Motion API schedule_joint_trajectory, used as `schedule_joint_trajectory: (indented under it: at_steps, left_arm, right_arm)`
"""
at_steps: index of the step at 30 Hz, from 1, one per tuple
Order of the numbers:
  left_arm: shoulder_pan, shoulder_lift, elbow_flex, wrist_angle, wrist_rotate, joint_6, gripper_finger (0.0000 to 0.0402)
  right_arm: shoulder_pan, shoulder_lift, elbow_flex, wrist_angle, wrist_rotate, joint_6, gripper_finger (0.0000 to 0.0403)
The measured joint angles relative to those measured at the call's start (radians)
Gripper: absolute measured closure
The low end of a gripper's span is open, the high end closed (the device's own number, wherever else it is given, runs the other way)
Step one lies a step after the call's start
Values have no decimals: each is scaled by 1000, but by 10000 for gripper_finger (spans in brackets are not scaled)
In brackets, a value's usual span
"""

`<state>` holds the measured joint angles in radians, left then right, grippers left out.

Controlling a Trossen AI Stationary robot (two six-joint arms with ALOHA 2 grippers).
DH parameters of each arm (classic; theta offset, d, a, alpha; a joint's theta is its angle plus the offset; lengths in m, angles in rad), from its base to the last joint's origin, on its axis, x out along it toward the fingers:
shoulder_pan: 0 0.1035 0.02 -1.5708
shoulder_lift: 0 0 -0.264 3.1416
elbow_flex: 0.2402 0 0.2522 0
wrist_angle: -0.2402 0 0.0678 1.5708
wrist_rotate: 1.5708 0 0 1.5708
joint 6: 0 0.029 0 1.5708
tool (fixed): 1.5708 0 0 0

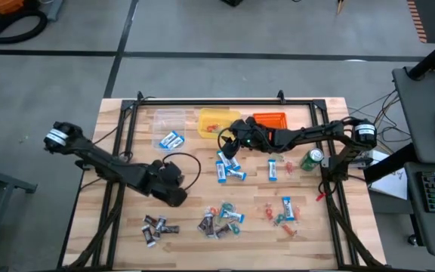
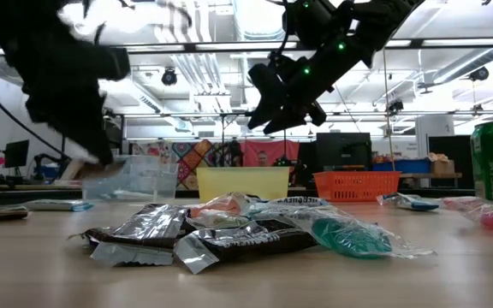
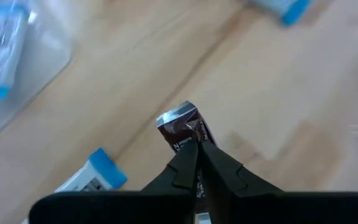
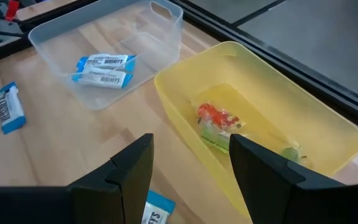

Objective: Sort candy
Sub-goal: Put the black chocolate into the orange bin

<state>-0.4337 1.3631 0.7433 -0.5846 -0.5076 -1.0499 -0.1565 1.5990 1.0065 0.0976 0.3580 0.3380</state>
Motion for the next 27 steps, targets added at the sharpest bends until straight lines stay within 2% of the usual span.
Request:
schedule_joint_trajectory:
  at_steps: [5, 7, 13, 15, 20, 27]
  left_arm:
    - [-43, -82, 0, 125, -36, 153, 401]
    - [-52, -106, 0, 191, -48, 230, 401]
    - [-55, -137, 0, 401, -50, 440, 402]
    - [-55, -137, -2, 437, -48, 486, 402]
    - [-55, -123, -2, 500, -30, 528, 401]
    - [-54, -79, -2, 589, -26, 558, 401]
  right_arm:
    - [29, 0, 0, -3, -4, -42, 200]
    - [43, 0, 0, 0, -38, -70, 200]
    - [123, 19, 0, 101, -350, -251, 200]
    - [164, 35, -1, 145, -403, -314, 200]
    - [239, 49, -1, 265, -411, -407, 200]
    - [267, 52, -1, 370, -410, -429, 200]
